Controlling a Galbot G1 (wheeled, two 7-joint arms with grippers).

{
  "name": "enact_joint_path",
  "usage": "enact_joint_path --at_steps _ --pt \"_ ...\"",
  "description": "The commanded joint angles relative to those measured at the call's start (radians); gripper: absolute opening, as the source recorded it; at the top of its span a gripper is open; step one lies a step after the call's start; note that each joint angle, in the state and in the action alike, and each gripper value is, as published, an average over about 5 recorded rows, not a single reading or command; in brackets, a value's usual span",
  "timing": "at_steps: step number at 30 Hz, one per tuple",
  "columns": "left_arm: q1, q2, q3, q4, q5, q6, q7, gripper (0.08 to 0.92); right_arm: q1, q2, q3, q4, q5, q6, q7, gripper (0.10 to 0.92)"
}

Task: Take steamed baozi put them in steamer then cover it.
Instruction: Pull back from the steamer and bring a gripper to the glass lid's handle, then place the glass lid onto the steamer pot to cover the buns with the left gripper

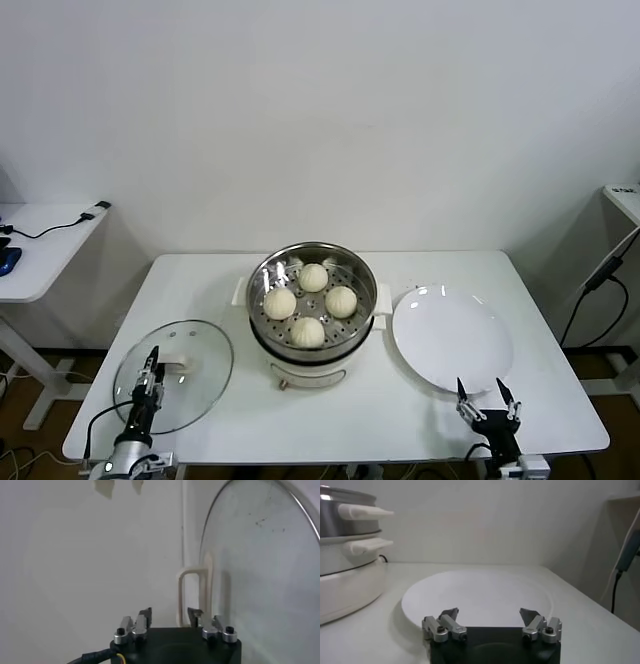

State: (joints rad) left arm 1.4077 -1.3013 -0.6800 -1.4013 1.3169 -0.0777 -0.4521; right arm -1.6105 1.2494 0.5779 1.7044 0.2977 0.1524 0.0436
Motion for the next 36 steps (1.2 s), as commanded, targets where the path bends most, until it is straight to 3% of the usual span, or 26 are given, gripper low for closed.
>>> enact_joint_path --at_steps 1,12,20,26,32,36 --pt "-0.018 0.000 0.001 0.023 0.008 0.008 0.000 0.446 -0.005 0.002 -0.003 -0.011 -0.010 0.005 0.001 0.823" --pt "-0.023 -0.017 -0.010 -0.002 -0.030 0.005 -0.011 0.153 -0.008 0.005 -0.006 0.000 -0.022 0.008 0.003 0.823" --pt "0.020 0.010 -0.037 -0.170 -0.127 0.016 0.038 0.132 -0.009 0.008 -0.004 0.016 -0.028 0.007 0.004 0.823" --pt "0.082 0.125 -0.057 -0.372 -0.283 0.106 0.193 0.132 -0.006 0.005 -0.003 0.043 -0.040 -0.008 0.015 0.823" --pt "0.094 0.224 -0.064 -0.609 -0.400 0.324 0.418 0.132 0.013 0.005 -0.005 0.072 -0.075 -0.047 0.047 0.823" --pt "0.062 0.250 -0.021 -0.733 -0.390 0.435 0.506 0.132 0.023 0.004 -0.011 0.089 -0.095 -0.074 0.063 0.823"
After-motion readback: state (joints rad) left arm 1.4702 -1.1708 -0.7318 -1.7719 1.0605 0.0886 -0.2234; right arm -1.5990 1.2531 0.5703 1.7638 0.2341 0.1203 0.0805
